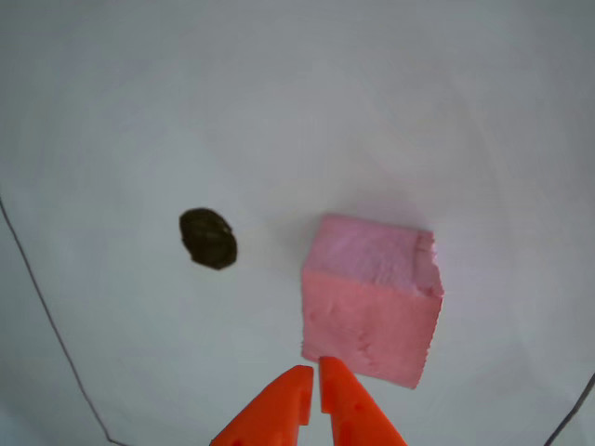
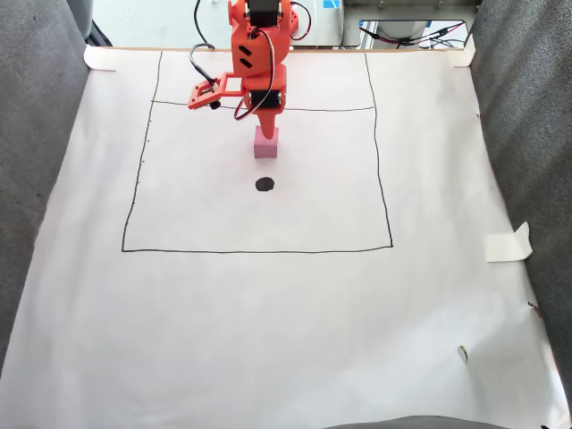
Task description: Grasp the colored block, Place it on the black dot, and then return the arm to the default position.
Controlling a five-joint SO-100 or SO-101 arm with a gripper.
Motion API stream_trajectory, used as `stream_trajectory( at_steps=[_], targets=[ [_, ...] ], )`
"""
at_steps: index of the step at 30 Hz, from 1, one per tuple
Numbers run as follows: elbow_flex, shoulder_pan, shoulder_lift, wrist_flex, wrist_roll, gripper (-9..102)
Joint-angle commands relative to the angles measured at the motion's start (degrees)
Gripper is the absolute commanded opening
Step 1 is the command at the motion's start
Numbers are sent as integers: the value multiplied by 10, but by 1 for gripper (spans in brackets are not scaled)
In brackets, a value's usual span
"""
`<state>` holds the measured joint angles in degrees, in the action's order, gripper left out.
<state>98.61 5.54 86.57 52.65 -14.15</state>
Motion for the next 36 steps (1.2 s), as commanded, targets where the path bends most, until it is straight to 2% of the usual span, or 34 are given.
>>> stream_trajectory(
  at_steps=[1,11,14,22,36],
  targets=[
    [-28,5,10,7,-5,0],
    [-39,-6,20,41,-11,1],
    [-44,-8,23,61,-4,14],
    [-64,-4,24,112,11,31],
    [-62,6,7,167,25,35]
  ],
)
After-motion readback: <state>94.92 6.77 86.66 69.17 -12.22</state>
